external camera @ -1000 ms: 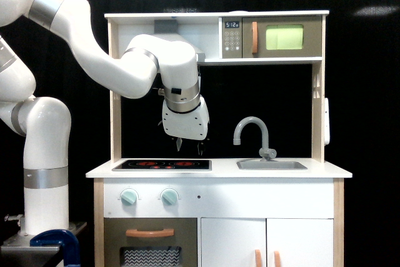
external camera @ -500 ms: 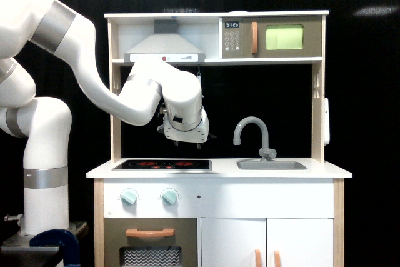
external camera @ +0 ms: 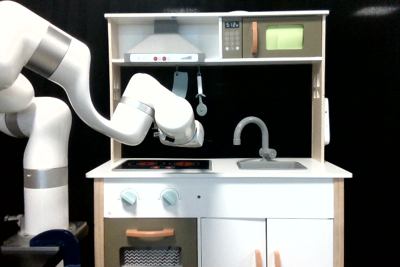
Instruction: Turn on the faucet
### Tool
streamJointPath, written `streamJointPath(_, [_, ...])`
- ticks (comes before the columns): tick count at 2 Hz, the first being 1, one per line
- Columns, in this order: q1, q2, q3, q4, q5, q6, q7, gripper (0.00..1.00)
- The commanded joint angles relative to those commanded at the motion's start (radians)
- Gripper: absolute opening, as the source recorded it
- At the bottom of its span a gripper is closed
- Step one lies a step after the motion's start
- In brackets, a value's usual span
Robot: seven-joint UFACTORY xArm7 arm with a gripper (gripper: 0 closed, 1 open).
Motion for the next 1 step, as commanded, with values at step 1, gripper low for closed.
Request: streamJointPath(1, [0.091,-0.088,-0.084,0.026,-0.017,0.022,-0.035,1.00])
